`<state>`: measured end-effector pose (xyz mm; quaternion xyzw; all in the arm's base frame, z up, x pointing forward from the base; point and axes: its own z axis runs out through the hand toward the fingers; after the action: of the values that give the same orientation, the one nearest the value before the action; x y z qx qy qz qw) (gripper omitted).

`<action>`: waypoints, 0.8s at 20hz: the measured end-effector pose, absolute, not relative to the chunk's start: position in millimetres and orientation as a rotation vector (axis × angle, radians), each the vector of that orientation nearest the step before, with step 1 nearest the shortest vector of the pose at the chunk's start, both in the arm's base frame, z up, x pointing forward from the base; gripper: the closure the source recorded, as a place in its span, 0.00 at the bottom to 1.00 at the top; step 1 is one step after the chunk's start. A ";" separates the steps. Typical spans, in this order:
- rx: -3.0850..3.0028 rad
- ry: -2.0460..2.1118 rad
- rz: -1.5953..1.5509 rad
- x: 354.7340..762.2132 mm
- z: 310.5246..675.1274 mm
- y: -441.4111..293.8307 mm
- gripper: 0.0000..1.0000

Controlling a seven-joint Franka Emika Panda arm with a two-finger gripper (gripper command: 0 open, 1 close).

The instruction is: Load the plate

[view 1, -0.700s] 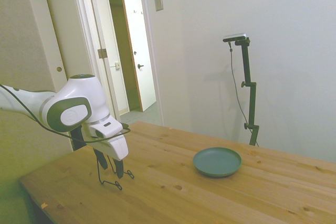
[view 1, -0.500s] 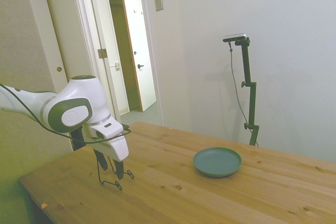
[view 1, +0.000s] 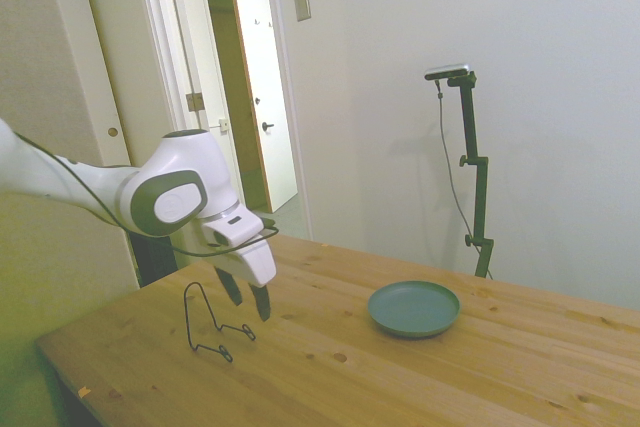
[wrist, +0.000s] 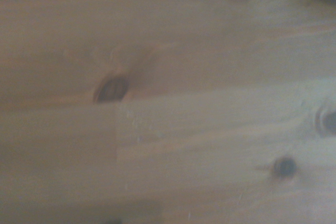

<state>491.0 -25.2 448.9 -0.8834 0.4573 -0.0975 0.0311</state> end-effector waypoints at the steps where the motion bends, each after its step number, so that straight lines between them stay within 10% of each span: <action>1: -2.714 1.434 -0.311 505.0 446.8 -29.4 0.00; 16: -2.648 1.631 -0.370 650.8 436.8 -62.6 0.00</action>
<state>650.8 -62.6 436.8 -0.8455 0.5208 -0.1182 0.0047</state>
